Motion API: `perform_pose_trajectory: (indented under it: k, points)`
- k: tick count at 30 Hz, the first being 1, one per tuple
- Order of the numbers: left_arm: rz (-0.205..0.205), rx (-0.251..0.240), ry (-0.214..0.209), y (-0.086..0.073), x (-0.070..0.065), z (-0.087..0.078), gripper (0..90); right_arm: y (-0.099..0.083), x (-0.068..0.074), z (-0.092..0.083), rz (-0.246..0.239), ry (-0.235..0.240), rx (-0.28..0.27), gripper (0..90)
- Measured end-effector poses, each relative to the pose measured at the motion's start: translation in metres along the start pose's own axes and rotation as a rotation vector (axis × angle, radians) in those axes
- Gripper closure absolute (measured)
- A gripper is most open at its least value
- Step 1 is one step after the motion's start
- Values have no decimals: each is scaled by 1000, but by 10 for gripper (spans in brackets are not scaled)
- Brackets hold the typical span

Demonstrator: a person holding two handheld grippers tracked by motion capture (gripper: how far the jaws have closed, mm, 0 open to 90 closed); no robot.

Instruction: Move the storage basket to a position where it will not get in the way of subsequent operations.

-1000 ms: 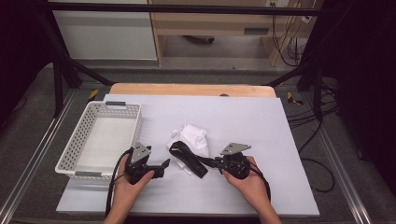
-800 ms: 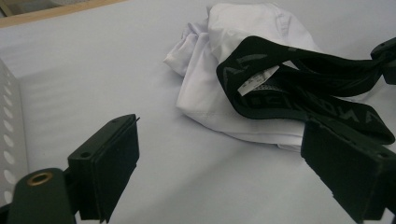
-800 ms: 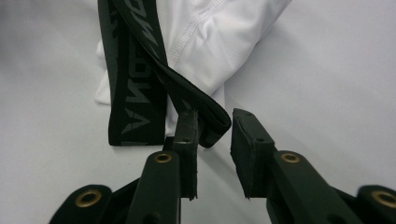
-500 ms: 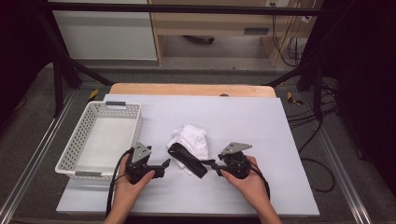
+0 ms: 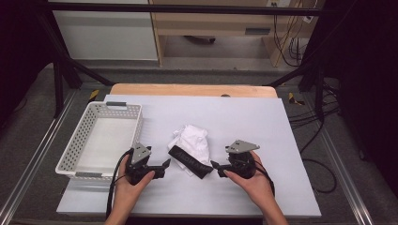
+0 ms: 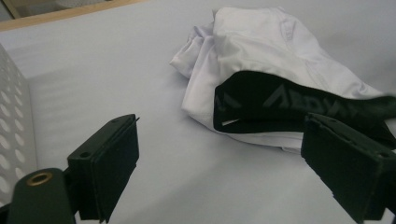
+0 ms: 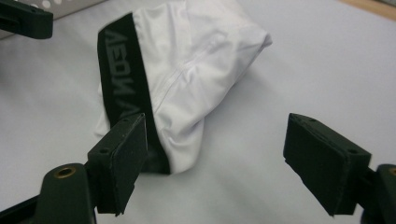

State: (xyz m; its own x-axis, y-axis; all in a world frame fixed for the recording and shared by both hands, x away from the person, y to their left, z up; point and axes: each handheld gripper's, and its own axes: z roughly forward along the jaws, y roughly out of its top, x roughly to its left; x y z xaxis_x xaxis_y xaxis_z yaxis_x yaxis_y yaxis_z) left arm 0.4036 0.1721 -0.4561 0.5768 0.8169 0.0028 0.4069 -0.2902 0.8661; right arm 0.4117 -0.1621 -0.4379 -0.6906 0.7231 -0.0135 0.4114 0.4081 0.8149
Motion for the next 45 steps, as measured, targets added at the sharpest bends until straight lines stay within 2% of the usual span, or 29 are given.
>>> perform_pose_trajectory:
  k: [6,9,11,13,18,23,27,28,30,31,34,36,39,41,45]
  points:
    - [-1,-1,3,0,1,0,113,10,-1,-11,-8,-18,-31,212]
    - [-3,1,1,0,1,0,113,17,-4,-6,1,-31,-31,216]
    - [0,-1,0,0,0,0,113,22,-5,3,7,-26,-17,237]
    - [8,1,-7,1,-1,-1,113,28,-6,17,-9,-31,27,238]
    - [6,4,-17,1,-1,-1,113,44,-11,48,-28,-41,90,257]
    - [12,8,-22,1,-2,0,113,53,-18,71,-26,-59,116,256]
    - [16,13,-23,1,-1,2,113,56,-19,89,-16,-40,137,263]
    - [16,14,-24,1,-1,2,113,56,-18,95,-20,-38,154,295]
    - [15,14,-23,1,0,2,113,56,-18,100,-25,-22,152,431]
    - [13,12,-23,1,0,2,113,55,-17,100,-34,-23,141,544]
    - [15,13,-23,1,0,2,113,54,-16,93,-20,-18,130,763]
    - [20,17,-24,1,0,3,113,54,-14,85,-30,-15,125,829]
    - [24,20,-15,1,0,3,115,52,-9,70,-40,-28,121,844]
    - [21,17,-13,1,0,3,119,47,-6,51,6,-36,98,847]
    - [33,22,-17,1,-3,3,119,28,-5,19,78,-86,88,848]
